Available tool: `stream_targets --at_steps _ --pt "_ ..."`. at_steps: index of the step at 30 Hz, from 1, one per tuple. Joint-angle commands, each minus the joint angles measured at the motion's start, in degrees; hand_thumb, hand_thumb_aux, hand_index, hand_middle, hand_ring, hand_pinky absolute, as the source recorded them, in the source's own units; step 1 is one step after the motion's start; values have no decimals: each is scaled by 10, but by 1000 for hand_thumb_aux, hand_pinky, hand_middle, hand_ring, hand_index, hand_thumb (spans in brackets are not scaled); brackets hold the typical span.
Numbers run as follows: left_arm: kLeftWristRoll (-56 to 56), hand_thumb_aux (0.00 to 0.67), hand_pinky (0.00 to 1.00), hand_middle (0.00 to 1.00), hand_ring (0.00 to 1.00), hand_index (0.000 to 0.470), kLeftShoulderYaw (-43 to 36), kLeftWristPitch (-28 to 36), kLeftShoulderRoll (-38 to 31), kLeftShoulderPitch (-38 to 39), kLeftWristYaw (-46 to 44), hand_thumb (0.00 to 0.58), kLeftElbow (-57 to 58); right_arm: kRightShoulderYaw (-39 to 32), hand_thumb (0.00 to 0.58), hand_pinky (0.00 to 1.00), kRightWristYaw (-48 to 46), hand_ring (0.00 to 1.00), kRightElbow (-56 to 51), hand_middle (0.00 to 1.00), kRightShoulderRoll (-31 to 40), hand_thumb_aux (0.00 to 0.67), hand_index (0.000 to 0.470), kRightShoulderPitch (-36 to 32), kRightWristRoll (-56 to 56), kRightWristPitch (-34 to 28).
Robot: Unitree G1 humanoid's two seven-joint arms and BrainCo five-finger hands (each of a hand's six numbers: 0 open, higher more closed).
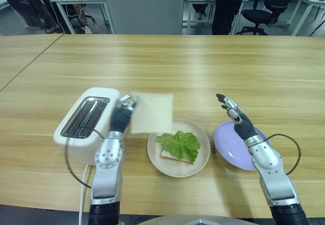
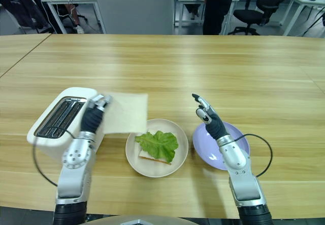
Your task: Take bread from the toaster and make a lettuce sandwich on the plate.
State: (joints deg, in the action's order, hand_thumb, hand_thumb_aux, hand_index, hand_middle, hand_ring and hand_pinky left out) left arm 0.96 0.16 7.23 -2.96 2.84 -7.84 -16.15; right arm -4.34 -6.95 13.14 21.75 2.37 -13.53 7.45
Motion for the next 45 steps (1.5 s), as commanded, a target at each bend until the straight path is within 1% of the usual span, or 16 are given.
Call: stream_targets --at_steps 1,6,12,18,23,27,33,36,40,45 --pt "-29 670 1000 1000 1000 460 -44 -6 12 2 -40 580 48 -14 0 0 31 0 -26 0 25 0 0 -3 -87 56" --pt "-27 670 1000 1000 1000 460 -78 -37 36 -9 -46 580 123 -23 0 0 59 0 -24 0 48 0 0 -8 -154 114" --pt "-19 670 1000 1000 1000 460 -91 -73 56 -22 -34 580 183 -49 0 0 61 0 -24 0 57 0 0 -6 -205 155" --pt "1 670 1000 1000 1000 460 -86 -99 45 -43 -13 580 221 -82 0 0 51 0 -20 0 63 0 0 12 -234 185" --pt "15 670 1000 1000 1000 460 -79 -109 34 -56 4 580 237 -108 0 0 34 0 -27 0 64 0 0 25 -235 201" --pt "22 670 1000 1000 1000 460 -79 -106 26 -60 9 580 234 -122 0 0 21 0 -41 0 64 0 0 27 -234 203" --pt "65 670 1000 1000 1000 460 -97 -103 15 -63 30 580 264 -155 0 0 -12 0 -58 0 60 0 0 13 -246 196" --pt "74 670 1000 1000 1000 460 -104 -110 19 -66 34 580 291 -181 0 0 -50 0 -92 0 59 0 0 -2 -247 179" --pt "79 670 1000 1000 1000 460 -110 -114 23 -69 39 580 321 -211 0 0 -111 0 -139 0 50 0 0 -32 -240 140" --pt "85 670 1000 1000 1000 460 -113 -122 23 -76 38 580 363 -234 0 0 -168 0 -153 0 40 0 0 -56 -224 116"
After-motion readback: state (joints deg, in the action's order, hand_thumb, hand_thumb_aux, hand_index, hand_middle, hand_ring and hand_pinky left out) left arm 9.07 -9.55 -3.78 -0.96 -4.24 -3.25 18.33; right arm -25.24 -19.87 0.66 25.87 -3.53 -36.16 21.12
